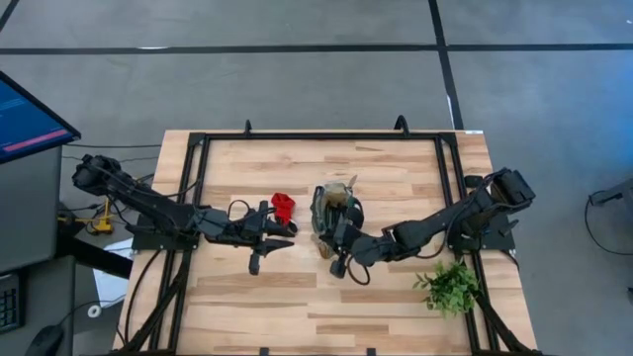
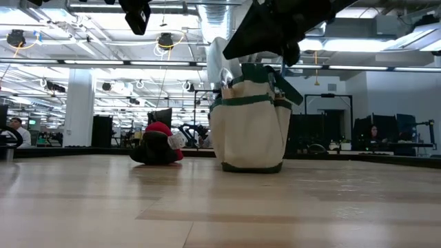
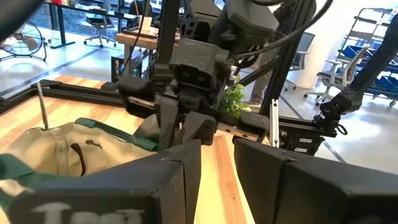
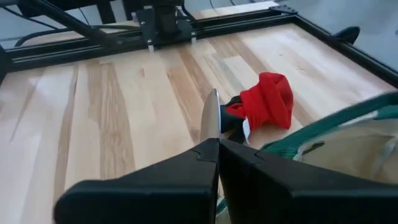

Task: Pick & Place Garden tools in Gardening bag
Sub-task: Put the trowel into the gardening bag, then put the red gloves into the gardening bag

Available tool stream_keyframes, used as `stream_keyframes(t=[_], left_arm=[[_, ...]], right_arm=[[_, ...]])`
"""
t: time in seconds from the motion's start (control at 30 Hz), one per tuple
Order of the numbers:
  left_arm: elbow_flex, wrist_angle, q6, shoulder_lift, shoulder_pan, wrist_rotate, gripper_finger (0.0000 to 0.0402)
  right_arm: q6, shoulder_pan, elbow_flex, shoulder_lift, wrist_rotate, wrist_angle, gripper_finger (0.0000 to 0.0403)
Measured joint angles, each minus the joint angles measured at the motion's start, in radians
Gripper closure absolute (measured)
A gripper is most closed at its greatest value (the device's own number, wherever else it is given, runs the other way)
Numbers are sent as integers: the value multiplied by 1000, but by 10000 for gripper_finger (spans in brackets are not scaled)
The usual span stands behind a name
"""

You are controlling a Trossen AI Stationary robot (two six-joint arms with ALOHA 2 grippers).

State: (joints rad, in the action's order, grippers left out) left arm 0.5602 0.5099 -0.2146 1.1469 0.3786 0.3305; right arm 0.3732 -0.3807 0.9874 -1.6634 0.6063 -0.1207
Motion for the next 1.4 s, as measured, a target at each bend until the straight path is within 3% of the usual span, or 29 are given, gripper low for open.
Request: stream_keyframes(t=[0.2,0.43,0.6,0.73,0.87,1.07,1.23,1.4], left_arm=[[0,-1,0,0,0,-1,314],[0,-2,0,0,0,-1,314],[0,-7,1,-1,0,-1,314],[-1,-38,76,-12,0,-1,314],[-1,-177,82,-49,-11,1,314],[-1,-363,106,-104,-16,112,318],[-1,-467,106,-154,-24,215,340],[-1,-527,102,-168,-82,266,368]], right_arm=[[3,10,1,-1,-40,5,387],[-89,-1,71,-3,-71,36,322],[-100,-12,179,14,-70,197,276],[-103,-33,277,54,-59,375,262],[-91,-69,317,124,-58,470,286],[-85,-171,317,203,23,597,390],[35,-279,316,214,214,688,385],[169,-337,310,190,258,752,399]])
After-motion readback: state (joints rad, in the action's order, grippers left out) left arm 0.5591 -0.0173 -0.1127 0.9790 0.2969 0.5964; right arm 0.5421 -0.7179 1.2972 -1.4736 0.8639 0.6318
